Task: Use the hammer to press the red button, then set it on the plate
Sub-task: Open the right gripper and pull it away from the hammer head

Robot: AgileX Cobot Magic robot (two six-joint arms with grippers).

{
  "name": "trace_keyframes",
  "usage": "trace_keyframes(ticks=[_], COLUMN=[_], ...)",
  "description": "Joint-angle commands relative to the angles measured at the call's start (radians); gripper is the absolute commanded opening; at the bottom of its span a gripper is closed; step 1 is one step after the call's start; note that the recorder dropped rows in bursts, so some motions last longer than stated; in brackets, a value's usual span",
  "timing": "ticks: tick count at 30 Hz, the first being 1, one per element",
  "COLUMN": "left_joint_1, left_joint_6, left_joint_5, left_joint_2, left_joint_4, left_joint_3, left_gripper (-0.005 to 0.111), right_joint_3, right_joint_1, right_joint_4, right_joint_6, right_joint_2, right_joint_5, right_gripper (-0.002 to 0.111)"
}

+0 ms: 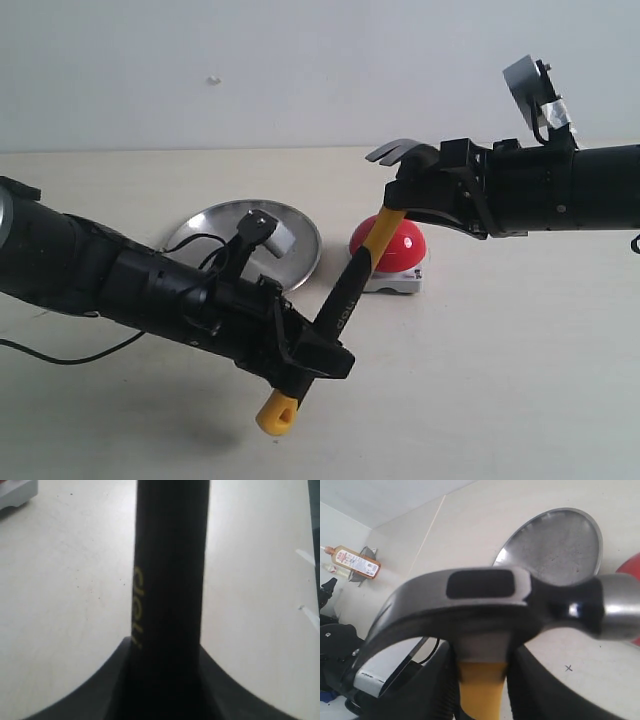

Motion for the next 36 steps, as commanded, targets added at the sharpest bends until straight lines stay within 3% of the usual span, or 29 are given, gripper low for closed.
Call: trace_keyframes(ticks=[1, 3, 6, 8, 11, 19, 36], left_joint_1=[-0.002, -0.002, -0.002, -0.002, -0.002, -0.002, -0.002], left_joint_6=[0.011, 0.011, 0.011, 0.008, 0.008, 0.014, -0.015], left_joint_5=[0.003, 0.005, 0.005, 0.005, 0.005, 0.005, 0.012], left_joint_2=[-0.002, -0.002, -0.002, -0.002, -0.002, -0.002, -0.002], left_joint_4=[-0.041, -0.048, -0.06, -0.08, -0.08, -0.08, -0.08], left_joint_3=[-0.008, -0.008, -0.008, -0.008, -0.008, -0.019, -0.037], left_gripper=[0.0, 0.0, 0.0, 0.0, 0.0, 0.0, 0.0], right_joint_3=[-0.003, -0.003, -0.003, -0.003, -0.003, -0.003, -0.001], right_joint_1=[0.001, 0.001, 0.001, 0.001, 0.001, 0.001, 0.001], right_joint_4=[0.05, 0.05, 0.05, 0.05, 0.05, 0.05, -0.23], right_joint_6=[-0.006, -0.006, 0.037, 0.036, 0.053, 0.088, 0.335], right_joint_2=[-0.02, -0.02, -0.02, -0.02, -0.02, -0.02, -0.02], right_joint_5=[0.052, 0.05, 0.018, -0.004, -0.021, -0.068, -0.152], right_gripper=[0.0, 0.0, 0.011, 0.031, 0.046, 0.057, 0.057])
